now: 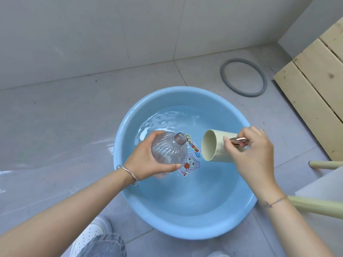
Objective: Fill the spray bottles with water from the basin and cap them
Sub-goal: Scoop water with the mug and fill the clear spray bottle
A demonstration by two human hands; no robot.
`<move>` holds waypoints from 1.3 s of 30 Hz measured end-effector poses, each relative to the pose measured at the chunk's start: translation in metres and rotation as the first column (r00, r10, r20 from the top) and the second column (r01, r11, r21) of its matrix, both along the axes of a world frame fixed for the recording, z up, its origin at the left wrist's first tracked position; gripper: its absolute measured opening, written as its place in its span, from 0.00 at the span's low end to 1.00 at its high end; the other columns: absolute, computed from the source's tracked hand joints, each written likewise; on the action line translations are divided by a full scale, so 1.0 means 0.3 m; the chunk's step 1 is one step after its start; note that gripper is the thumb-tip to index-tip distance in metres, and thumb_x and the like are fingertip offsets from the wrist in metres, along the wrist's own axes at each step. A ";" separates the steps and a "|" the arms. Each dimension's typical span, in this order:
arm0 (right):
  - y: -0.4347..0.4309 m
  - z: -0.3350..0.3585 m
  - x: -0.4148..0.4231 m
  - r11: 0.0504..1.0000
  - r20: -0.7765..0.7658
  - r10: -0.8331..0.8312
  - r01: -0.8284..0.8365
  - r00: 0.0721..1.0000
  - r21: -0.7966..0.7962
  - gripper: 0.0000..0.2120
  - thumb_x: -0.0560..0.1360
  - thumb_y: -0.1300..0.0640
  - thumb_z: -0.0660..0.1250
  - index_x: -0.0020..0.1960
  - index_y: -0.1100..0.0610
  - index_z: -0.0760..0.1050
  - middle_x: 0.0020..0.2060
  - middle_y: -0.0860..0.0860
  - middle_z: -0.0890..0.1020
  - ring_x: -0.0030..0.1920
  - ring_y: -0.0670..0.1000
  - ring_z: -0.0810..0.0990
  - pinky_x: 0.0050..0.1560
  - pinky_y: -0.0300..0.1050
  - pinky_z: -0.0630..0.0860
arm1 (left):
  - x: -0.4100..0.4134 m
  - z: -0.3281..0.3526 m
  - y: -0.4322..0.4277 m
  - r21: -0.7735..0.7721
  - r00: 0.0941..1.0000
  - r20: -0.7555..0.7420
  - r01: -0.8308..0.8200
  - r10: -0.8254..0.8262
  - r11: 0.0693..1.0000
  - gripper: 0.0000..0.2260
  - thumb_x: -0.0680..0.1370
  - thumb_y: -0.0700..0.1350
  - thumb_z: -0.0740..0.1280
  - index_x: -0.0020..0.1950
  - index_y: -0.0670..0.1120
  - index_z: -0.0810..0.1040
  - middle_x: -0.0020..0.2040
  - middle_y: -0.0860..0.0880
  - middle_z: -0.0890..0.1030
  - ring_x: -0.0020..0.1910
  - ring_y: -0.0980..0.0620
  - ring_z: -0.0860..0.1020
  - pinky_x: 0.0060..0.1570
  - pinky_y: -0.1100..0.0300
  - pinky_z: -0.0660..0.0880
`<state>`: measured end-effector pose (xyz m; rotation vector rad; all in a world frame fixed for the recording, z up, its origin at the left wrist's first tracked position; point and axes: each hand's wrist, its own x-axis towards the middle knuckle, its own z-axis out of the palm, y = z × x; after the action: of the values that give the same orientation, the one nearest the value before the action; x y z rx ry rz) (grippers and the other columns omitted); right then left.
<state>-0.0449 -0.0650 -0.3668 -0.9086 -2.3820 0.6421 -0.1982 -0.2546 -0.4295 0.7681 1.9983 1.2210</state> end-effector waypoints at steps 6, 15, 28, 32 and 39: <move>0.005 -0.106 0.006 0.997 0.107 0.071 -0.075 0.992 0.031 0.20 0.68 0.63 0.74 0.33 0.53 0.62 0.30 0.46 0.65 0.36 0.53 0.64 0.37 0.45 0.55 | 0.000 -0.013 0.001 -0.006 1.000 -0.010 -0.016 0.016 1.000 0.40 0.53 0.65 0.77 0.63 0.59 0.69 0.57 0.65 0.77 0.57 0.67 0.75 0.55 0.76 0.67; -0.012 -0.155 0.001 0.996 0.156 0.087 -0.090 0.984 0.012 0.21 0.68 0.62 0.74 0.33 0.52 0.61 0.30 0.41 0.63 0.36 0.51 0.63 0.40 0.44 0.57 | -0.002 -0.014 -0.004 0.002 1.000 -0.010 -0.027 0.027 1.000 0.37 0.53 0.65 0.77 0.59 0.61 0.70 0.55 0.66 0.78 0.56 0.67 0.75 0.55 0.75 0.67; 0.015 -0.111 0.030 0.809 -0.116 -0.264 0.154 0.958 -0.568 0.20 0.72 0.60 0.73 0.31 0.56 0.62 0.28 0.52 0.66 0.30 0.48 0.62 0.31 0.41 0.59 | -0.007 -0.018 -0.008 0.016 0.999 -0.009 -0.030 0.031 0.999 0.40 0.54 0.65 0.77 0.63 0.58 0.69 0.56 0.64 0.77 0.58 0.66 0.75 0.57 0.74 0.67; -0.012 -0.054 0.027 0.722 -0.249 -0.328 0.072 0.911 -0.689 0.19 0.73 0.63 0.71 0.32 0.56 0.62 0.21 0.42 0.71 0.28 0.44 0.71 0.32 0.32 0.65 | -0.009 -0.021 -0.008 0.011 1.000 -0.012 -0.026 0.026 1.000 0.40 0.54 0.64 0.78 0.64 0.58 0.69 0.57 0.61 0.78 0.58 0.63 0.76 0.61 0.64 0.71; -0.053 0.075 -0.006 0.735 -0.358 -0.328 -0.002 0.874 -0.678 0.18 0.75 0.66 0.67 0.33 0.56 0.61 0.18 0.39 0.71 0.23 0.38 0.73 0.36 0.27 0.69 | -0.008 -0.018 -0.013 0.018 1.000 -0.028 -0.010 0.011 1.000 0.40 0.56 0.63 0.79 0.64 0.57 0.69 0.59 0.62 0.77 0.60 0.63 0.75 0.63 0.63 0.70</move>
<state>-0.0468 -0.0810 -0.3443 -1.0808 -1.6091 1.5047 -0.2008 -0.2586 -0.4349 0.7884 2.0188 1.2423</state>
